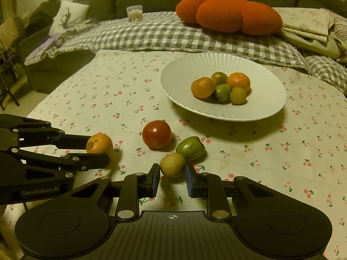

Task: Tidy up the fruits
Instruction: 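Carry both fruits onto the white plate and open both tools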

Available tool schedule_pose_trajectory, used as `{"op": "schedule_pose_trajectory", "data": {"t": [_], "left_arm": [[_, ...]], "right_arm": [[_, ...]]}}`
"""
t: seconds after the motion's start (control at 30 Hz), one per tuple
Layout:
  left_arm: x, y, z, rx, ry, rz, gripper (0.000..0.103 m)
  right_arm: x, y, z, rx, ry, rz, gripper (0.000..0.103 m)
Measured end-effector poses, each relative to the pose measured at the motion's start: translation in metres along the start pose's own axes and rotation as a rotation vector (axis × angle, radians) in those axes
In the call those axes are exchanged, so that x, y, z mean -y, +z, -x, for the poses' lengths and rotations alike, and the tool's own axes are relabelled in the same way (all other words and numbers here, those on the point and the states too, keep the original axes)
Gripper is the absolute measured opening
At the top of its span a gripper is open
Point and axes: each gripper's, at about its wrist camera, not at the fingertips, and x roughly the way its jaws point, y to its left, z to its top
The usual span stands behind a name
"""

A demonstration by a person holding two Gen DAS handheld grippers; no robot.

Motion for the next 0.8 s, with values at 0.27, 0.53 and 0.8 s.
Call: {"op": "schedule_pose_trajectory", "data": {"t": [0.27, 0.53, 0.8], "left_arm": [[0.004, 0.009, 0.001, 0.021, -0.003, 0.0, 0.031], [0.01, 0.024, 0.0, 0.049, -0.013, 0.0, 0.031], [0.019, 0.044, -0.005, 0.078, -0.022, 0.007, 0.031]], "right_arm": [[0.004, 0.005, 0.008, 0.02, 0.0, -0.017, 0.022], [0.011, 0.013, 0.015, 0.044, -0.005, -0.04, 0.022], [0.026, 0.026, 0.021, 0.078, -0.028, -0.066, 0.022]]}}
